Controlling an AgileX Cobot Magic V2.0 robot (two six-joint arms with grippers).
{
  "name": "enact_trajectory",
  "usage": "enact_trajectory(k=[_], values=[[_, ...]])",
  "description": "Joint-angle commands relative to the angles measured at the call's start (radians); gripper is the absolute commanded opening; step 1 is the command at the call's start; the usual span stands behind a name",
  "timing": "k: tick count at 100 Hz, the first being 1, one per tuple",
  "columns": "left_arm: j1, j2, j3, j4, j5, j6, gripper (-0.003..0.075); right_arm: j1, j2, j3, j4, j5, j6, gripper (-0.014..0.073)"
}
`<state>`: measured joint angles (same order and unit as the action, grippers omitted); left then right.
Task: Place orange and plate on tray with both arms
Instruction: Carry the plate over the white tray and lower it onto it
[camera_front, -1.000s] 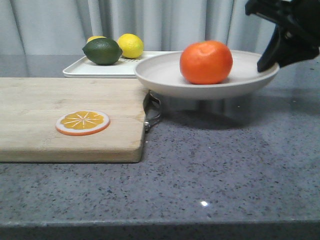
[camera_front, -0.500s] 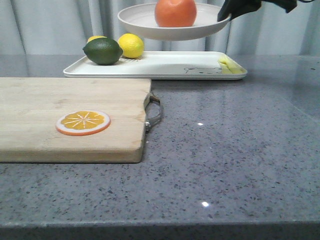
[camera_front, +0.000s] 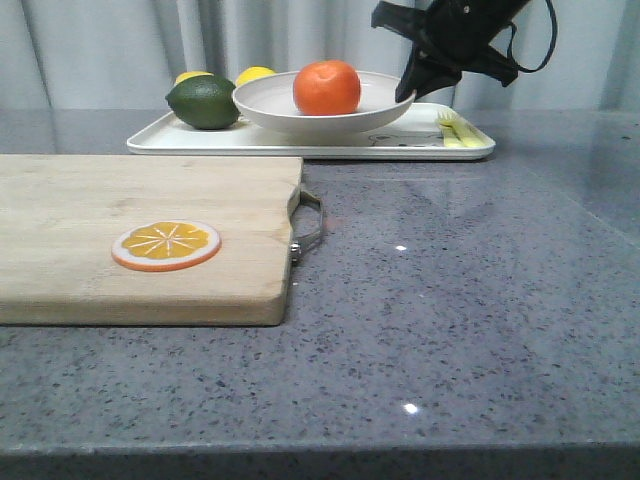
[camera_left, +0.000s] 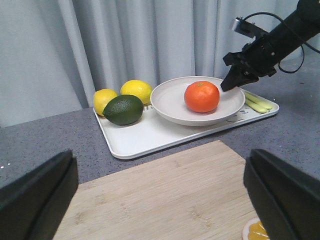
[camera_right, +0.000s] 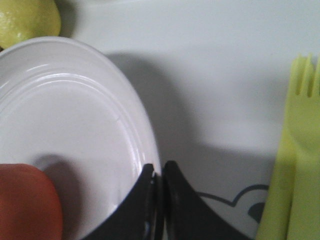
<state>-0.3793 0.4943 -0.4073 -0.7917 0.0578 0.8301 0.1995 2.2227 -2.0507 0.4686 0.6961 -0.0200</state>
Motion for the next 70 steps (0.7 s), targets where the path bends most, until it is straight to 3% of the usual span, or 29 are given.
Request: enact_trajectory(k=[1, 70], values=[[0.003, 0.003, -0.029, -0.002, -0.058, 0.002, 0.0639, -0.015, -0.062, -0.043, 0.026, -0.045, 0.0, -0.0062], [0.003, 0.003, -0.029, -0.002, -0.058, 0.002, 0.0639, -0.026, -0.026, -0.041, 0.026, -0.03, 0.001, -0.0062]])
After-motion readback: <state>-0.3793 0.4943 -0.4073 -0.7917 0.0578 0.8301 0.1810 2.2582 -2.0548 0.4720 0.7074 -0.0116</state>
